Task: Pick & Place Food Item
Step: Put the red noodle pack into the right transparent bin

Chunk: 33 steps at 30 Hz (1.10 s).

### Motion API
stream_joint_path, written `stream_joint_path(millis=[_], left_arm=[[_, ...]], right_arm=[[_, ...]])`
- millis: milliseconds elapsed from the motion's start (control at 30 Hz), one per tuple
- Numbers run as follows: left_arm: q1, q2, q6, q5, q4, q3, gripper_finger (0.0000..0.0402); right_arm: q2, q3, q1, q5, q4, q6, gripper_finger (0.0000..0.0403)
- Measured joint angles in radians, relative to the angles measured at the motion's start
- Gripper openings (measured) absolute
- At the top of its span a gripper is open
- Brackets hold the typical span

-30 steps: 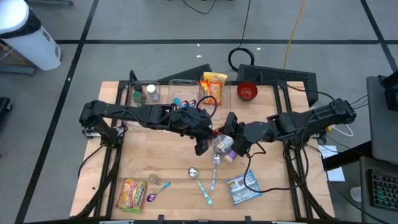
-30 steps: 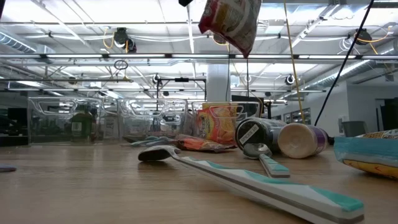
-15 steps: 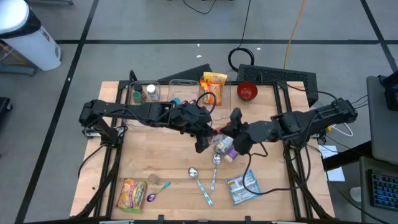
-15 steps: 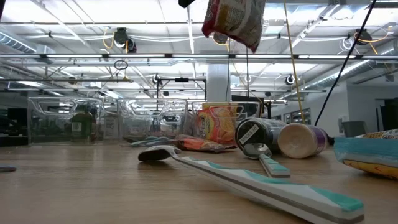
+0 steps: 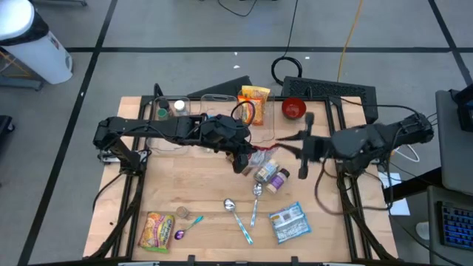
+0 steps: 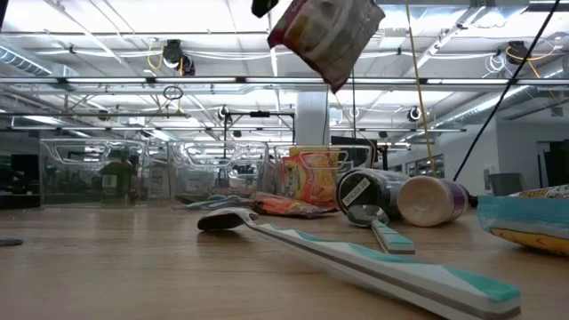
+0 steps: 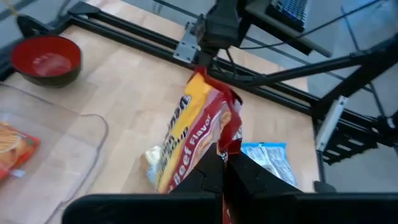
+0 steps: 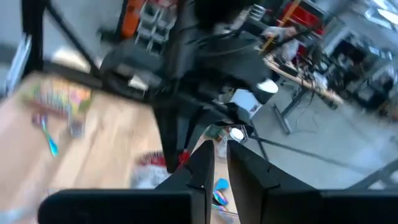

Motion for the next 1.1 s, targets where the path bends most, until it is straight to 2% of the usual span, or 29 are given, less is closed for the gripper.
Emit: stream_joint_path(millis=[133,233,367,467,633,733,867,1000,1100], left_arm=[[0.006,-0.003,0.047,-0.062,-0.003,0.000,0.0001],[0.001,-0.011,0.123,-0.145,-0.028,0.002,0.0001],[-0.014,-0.007,0.252,-0.275,-0.181,0.060,0.0000],[-0.020,-0.005,0.336,-0.332,-0.256,0.100,0.0000],[-0.034,-0.002,0.508,-0.428,-0.335,0.162,0.0000],[-0.049,-0.002,0.633,-0.509,-0.401,0.200,0.0000],[-0.059,-0.002,0.777,-0.605,-0.430,0.213,0.0000],[-0.059,-0.001,0.924,-0.656,-0.461,0.213,0.0000],[-0.059,0.005,1.029,-0.672,-0.465,0.213,0.0000]], right_arm=[[-0.036,0.000,-0.036,-0.001,-0.005,0.171,0.0033],[-0.056,0.000,-0.078,-0.014,-0.014,0.355,0.0038],[-0.061,0.000,-0.157,-0.145,-0.033,0.565,0.0051],[-0.054,-0.011,-0.222,-0.259,-0.043,0.714,0.0066],[-0.048,-0.118,-0.331,-0.441,0.035,0.953,0.0105],[-0.048,-0.227,-0.399,-0.565,0.170,1.141,0.0134],[-0.048,-0.421,-0.473,-0.685,0.547,1.476,0.0171],[-0.029,-0.617,-0.501,-0.656,0.991,1.763,0.0203],[-0.011,-0.718,-0.497,-0.596,1.123,1.884,0.0222]])
